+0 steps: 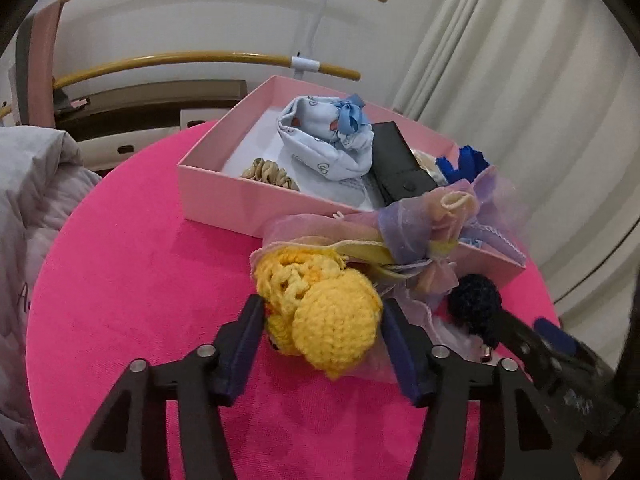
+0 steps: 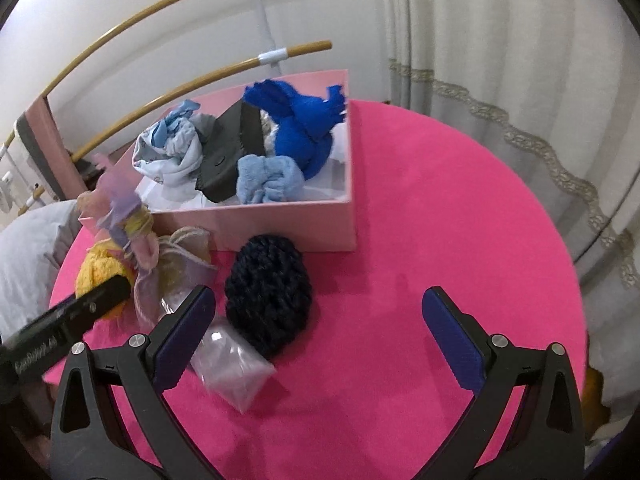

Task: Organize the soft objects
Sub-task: 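Grasp the yellow crocheted toy with the left gripper while the right grasps the navy knitted ball, then lift and carry the yellow toy and navy ball over the pink box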

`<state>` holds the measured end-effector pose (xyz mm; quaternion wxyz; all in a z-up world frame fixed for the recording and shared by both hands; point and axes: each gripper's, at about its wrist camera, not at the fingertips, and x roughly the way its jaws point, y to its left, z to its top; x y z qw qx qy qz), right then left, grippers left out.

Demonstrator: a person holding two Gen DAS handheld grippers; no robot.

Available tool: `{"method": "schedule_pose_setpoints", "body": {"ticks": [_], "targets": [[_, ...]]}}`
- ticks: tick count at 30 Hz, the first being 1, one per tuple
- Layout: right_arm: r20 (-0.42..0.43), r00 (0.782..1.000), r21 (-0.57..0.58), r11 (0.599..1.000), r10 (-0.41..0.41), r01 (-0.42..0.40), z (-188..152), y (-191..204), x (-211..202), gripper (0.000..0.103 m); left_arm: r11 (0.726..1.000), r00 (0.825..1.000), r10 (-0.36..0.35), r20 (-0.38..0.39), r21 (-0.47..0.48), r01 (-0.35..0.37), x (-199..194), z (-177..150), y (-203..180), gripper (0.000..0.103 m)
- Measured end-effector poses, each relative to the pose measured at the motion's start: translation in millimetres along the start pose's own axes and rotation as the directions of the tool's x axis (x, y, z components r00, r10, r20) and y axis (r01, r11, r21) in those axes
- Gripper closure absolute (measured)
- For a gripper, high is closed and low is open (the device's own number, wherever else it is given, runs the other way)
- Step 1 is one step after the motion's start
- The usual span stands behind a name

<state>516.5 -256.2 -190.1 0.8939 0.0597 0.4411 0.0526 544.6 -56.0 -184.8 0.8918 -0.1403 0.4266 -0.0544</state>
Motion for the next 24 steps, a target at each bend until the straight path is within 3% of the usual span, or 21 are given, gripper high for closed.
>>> {"method": "schedule_pose_setpoints", "body": {"ticks": [3, 5, 6, 8, 13, 24], "targets": [[-0.028, 0.999, -0.01, 0.999, 0.035, -0.036, 5.0, 5.2, 15.8, 0.004, 1.0, 1.0, -0.009, 0.008, 0.016, 0.008, -4.5, -0.7, 4.5, 0.057], [-0.054, 0.998, -0.016, 0.999, 0.041, -0.042, 5.2, 7.8, 27.2, 0.036, 0.999, 1.0, -0.012, 0.008, 0.034, 0.012, -7.4, -2.0, 7.3, 0.06], [-0.047, 0.999, -0.021, 0.999, 0.026, -0.027, 4.7, 9.6, 27.9, 0.042, 0.999, 1.0, -0.016, 0.006, 0.042, 0.015, -9.3, -2.8, 8.8, 0.063], [-0.042, 0.998, -0.013, 0.999, 0.042, -0.042, 3.5, 7.6, 24.3, 0.079, 0.998, 1.0, -0.022, 0.004, 0.059, 0.022, -14.0, -5.3, 10.6, 0.066], [-0.027, 0.999, -0.011, 0.999, 0.038, -0.039, -4.6, 2.9, 9.3, 0.089, 0.995, 1.0, -0.017, 0.004, 0.101, 0.016, -30.9, -15.3, 14.8, 0.067], [0.02, 0.999, -0.004, 0.999, 0.049, -0.049, -22.1, 1.9, -34.7, 0.091, 0.99, 0.999, -0.005, 0.043, 0.141, -0.002, -82.2, -38.9, 12.2, 0.067]]}}
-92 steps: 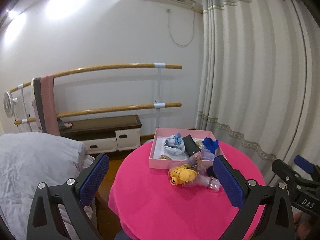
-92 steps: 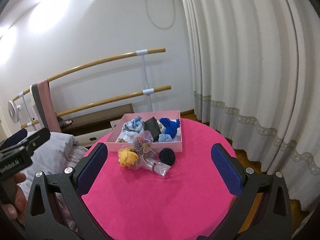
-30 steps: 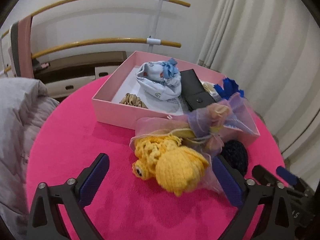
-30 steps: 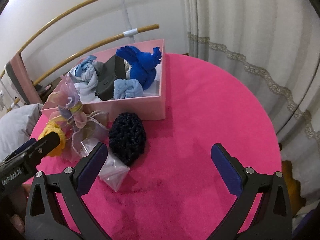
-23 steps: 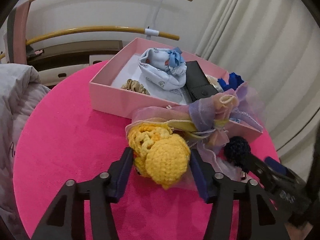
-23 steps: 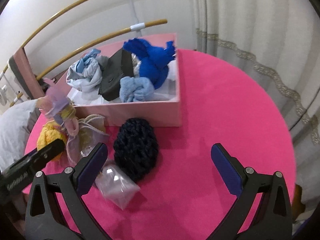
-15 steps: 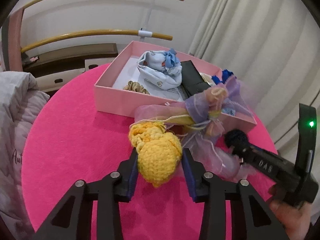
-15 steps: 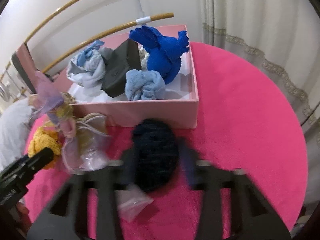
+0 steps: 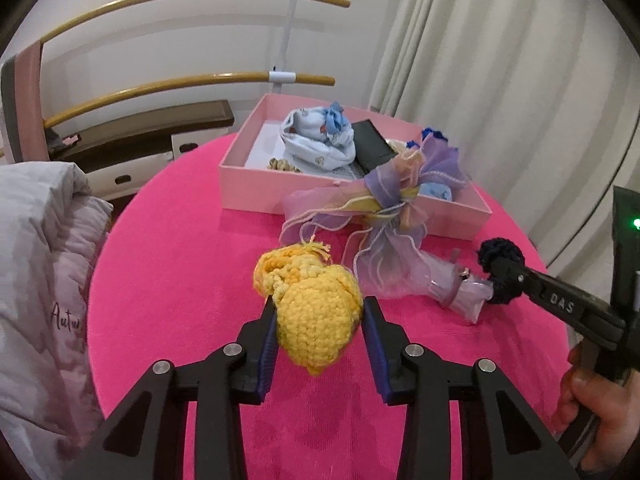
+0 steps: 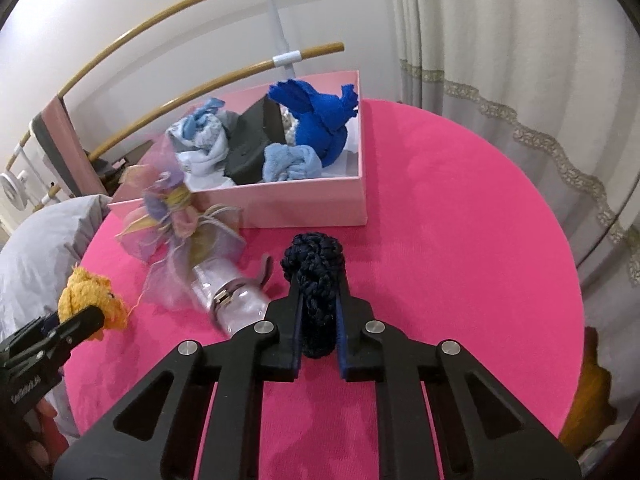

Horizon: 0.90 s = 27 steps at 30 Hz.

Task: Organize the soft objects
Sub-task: 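Lift and carry the yellow toy and navy ball over the pink box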

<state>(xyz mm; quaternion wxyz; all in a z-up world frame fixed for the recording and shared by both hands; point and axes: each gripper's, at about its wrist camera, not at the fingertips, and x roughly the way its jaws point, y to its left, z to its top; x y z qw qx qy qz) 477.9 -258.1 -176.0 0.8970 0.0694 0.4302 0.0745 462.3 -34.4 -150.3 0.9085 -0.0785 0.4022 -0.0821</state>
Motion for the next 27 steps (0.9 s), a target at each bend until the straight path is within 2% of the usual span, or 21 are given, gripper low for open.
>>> {"method": "schedule_pose_setpoints", "body": {"ticks": [20, 27], "targets": [[0.1, 0.992, -0.072, 0.994, 0.083, -0.076, -21.9, 46.0, -83.7, 0.091, 0.999, 0.993, 0.023, 0.113, 0.045, -0.028, -95.0, -16.7, -15.3, 0.067], [0.116, 0.987, -0.088, 0.991, 0.113, -0.103, -25.0, 56.9, -98.0, 0.091, 0.998, 0.991, 0.034, 0.131, 0.05, -0.041, -117.9, -22.7, -16.8, 0.067]]}}
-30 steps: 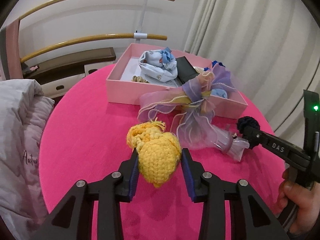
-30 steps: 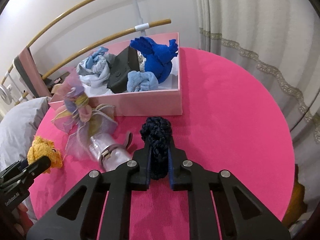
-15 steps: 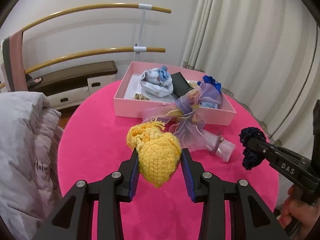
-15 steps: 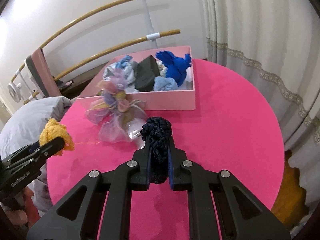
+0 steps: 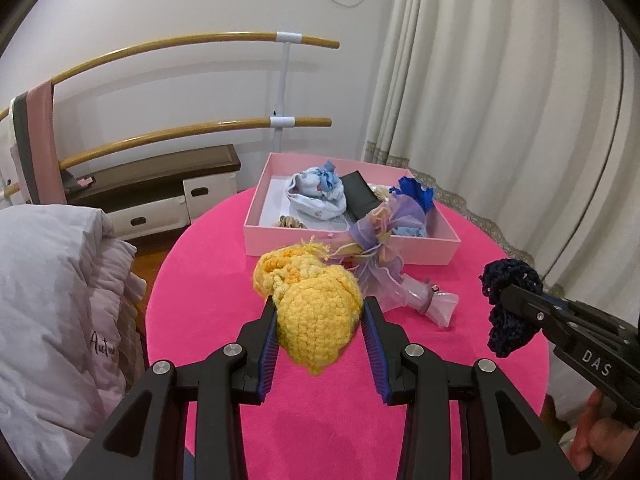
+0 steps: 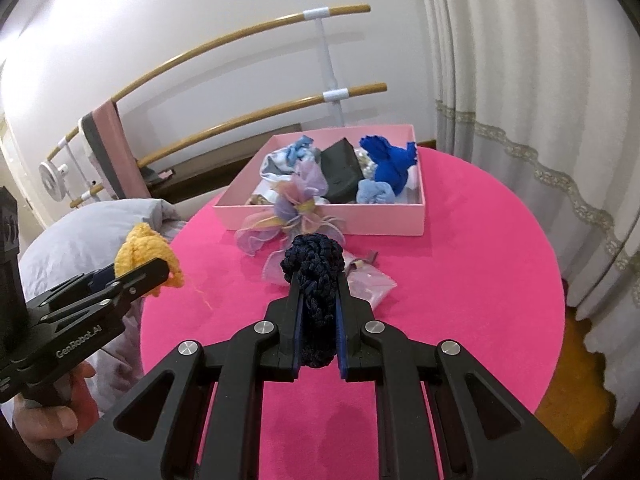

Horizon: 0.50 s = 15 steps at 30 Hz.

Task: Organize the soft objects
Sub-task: 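Lift and carry the yellow toy and navy ball over the pink box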

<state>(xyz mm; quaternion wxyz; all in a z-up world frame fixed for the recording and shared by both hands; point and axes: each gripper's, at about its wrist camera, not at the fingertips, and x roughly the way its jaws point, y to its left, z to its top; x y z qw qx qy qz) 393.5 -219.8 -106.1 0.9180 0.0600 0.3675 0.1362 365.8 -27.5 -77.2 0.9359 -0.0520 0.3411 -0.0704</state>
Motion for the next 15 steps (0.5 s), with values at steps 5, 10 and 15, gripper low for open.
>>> {"method": "schedule_pose_setpoints", "body": {"ticks": [5, 10, 15], "targets": [[0.006, 1.0, -0.005, 1.0, 0.02, -0.02, 1.7, 4.6, -4.7, 0.091, 1.0, 1.0, 0.01, 0.007, 0.001, -0.01, -7.8, 1.4, -1.3, 0.067], [0.007, 0.999, -0.004, 0.999, 0.039, -0.039, 7.7, 4.4, -3.1, 0.091, 1.0, 1.0, 0.014, 0.01, 0.004, -0.014, -4.6, 8.3, 0.6, 0.067], [0.021, 0.999, -0.02, 0.999, 0.041, -0.04, 23.9, 5.2, -0.5, 0.091, 1.0, 0.999, 0.023, 0.028, 0.006, -0.024, 5.1, 27.5, 6.7, 0.067]]}}
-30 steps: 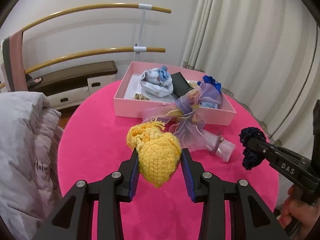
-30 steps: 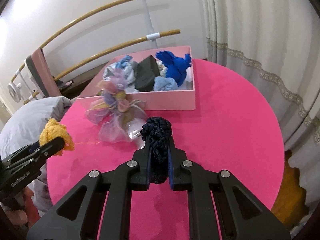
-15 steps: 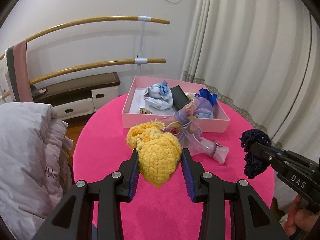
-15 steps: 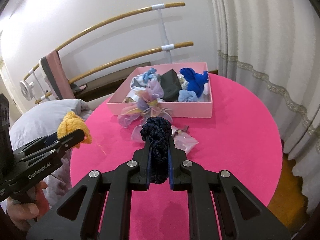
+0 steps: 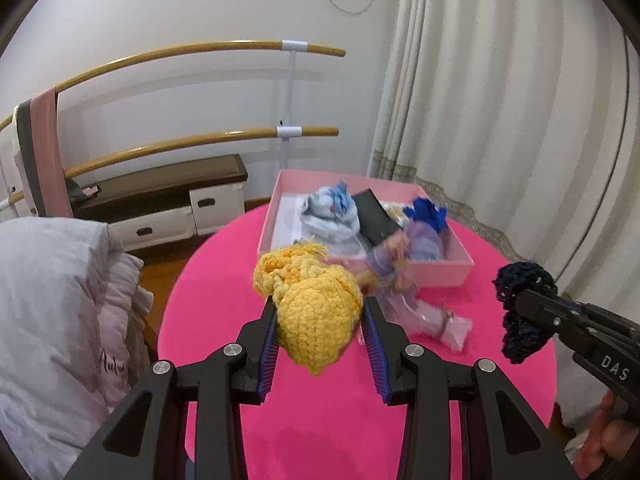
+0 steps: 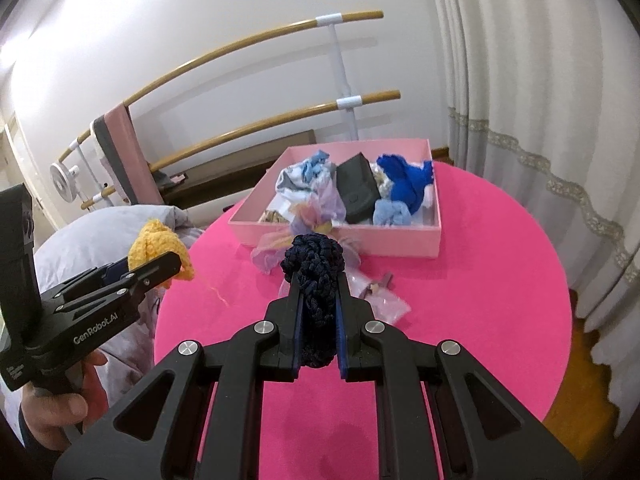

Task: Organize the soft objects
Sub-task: 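Lift and carry the yellow toy and navy ball over the pink box, then open both grippers to drop the toy and ball into the box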

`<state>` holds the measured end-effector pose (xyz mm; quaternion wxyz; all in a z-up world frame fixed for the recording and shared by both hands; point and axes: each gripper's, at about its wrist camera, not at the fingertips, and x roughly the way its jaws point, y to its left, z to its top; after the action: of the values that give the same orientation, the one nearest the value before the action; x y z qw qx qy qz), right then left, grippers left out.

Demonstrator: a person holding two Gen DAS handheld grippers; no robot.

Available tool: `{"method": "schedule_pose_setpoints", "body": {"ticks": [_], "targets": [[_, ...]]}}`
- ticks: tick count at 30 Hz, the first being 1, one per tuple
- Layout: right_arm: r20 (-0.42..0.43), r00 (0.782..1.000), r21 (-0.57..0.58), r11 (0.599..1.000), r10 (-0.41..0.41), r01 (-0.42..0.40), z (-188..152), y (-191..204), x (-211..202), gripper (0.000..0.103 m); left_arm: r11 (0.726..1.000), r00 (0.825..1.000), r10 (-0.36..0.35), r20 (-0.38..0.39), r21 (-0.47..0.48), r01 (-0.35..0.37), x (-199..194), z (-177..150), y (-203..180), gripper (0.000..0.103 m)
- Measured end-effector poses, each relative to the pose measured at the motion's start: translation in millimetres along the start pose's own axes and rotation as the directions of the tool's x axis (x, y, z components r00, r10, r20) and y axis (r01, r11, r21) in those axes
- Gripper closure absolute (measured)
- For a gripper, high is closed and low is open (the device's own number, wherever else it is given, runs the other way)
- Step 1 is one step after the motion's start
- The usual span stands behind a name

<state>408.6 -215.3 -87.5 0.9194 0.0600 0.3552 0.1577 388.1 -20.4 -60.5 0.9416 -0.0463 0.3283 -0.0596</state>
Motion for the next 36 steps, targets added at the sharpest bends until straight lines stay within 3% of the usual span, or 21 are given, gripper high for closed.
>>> {"method": "schedule_pose_setpoints", "body": {"ticks": [8, 15, 18, 28, 36], "targets": [[0.054, 0.999, -0.038, 0.999, -0.001, 0.003, 53.7, -4.7, 9.5, 0.091, 1.0, 0.999, 0.007, 0.052, 0.011, -0.007, 28.9, 57.2, 7.4, 0.067], [0.072, 0.996, -0.039, 0.998, 0.053, -0.05, 112.4, -14.1, 33.8, 0.091, 1.0, 0.999, -0.008, 0.051, 0.008, 0.008, 86.1, 123.3, 15.5, 0.067], [0.069, 0.997, -0.046, 0.999, 0.031, -0.027, 133.7, -18.6, 53.1, 0.091, 1.0, 0.999, -0.008, 0.046, 0.019, 0.007, 114.0, 150.9, 15.3, 0.067], [-0.021, 0.999, -0.013, 0.999, 0.035, -0.036, 194.9, -42.4, 134.5, 0.091, 1.0, 1.0, -0.001, -0.014, 0.021, 0.002, 216.7, 224.6, 19.7, 0.067], [-0.127, 0.992, 0.044, 0.999, 0.019, -0.013, 205.5, -75.3, 198.7, 0.091, 0.999, 0.992, 0.011, -0.123, 0.034, -0.007, 323.0, 271.9, 16.9, 0.067]]}}
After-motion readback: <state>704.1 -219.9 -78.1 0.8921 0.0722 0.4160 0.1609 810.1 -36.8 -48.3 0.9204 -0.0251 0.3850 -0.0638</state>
